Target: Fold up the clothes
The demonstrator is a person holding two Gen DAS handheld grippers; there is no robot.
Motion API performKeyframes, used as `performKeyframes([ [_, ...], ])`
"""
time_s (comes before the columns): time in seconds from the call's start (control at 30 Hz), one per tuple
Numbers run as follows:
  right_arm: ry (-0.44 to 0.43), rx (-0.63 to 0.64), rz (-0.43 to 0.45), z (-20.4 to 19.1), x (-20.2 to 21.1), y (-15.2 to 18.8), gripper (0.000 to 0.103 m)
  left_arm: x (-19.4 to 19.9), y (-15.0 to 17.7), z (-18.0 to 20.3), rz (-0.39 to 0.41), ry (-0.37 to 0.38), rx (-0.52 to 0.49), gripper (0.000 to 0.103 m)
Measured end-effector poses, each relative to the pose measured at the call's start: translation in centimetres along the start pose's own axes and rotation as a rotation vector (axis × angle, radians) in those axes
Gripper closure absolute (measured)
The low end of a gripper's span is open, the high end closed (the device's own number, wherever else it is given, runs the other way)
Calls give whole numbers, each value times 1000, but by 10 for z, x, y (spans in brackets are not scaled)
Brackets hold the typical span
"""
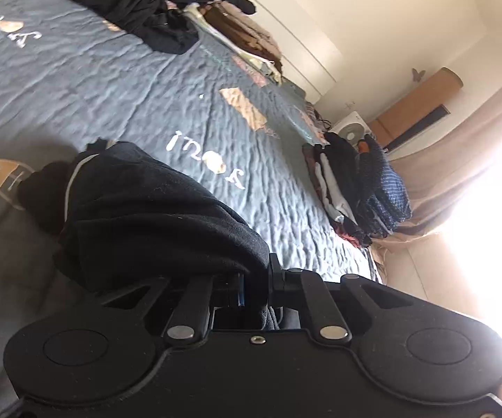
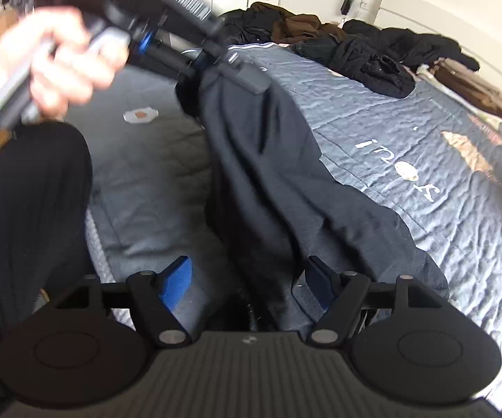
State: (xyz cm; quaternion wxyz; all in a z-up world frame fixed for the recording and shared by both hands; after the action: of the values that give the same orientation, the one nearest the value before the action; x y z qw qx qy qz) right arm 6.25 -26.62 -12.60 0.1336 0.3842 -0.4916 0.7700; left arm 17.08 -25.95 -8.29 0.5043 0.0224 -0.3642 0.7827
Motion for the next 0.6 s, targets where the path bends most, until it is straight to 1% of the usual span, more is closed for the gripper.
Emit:
performKeyframes([
  [0.1,102,55,-6,-3,-12,7,30,6,2,3,-7,6,-11,92],
  [0.2,155,67,-31,1,-25,13,30,11,3,5,-16,1,-28,92],
  [0.3,149,2,-48,9,-37,17,30,10,4,4,-34,-33,-60,92],
  [0.37,132,-49,-47,14,-42,19,31,11,4,4,-38,-41,-66,92],
  [0.4,120,-71,-42,15,-44,19,35,11,4,3,-39,-44,-68,92],
  [0.47,108,-115,-40,20,-48,21,57,12,3,2,-40,-49,-73,92],
  [0.5,104,-137,-46,24,-49,22,83,12,2,2,-40,-52,-76,92],
  [0.53,104,-157,-48,29,-48,22,90,13,1,2,-40,-53,-80,92],
  [0.6,103,-187,-23,41,-39,17,93,14,-5,6,-33,-53,-90,92],
])
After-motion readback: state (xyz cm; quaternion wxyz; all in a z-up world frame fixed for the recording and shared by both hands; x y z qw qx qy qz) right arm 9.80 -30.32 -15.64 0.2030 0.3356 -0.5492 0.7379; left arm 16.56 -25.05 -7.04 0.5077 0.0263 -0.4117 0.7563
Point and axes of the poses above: each gripper's, at about its wrist camera, not at the fingertips, and x roughly against the way its jaws point, z to its right, y to its underside, the point moved 8 cm from there along -x, roughly the way its jaws point, and after that the axes turned 6 degrees about y, right-handed, at the moved point
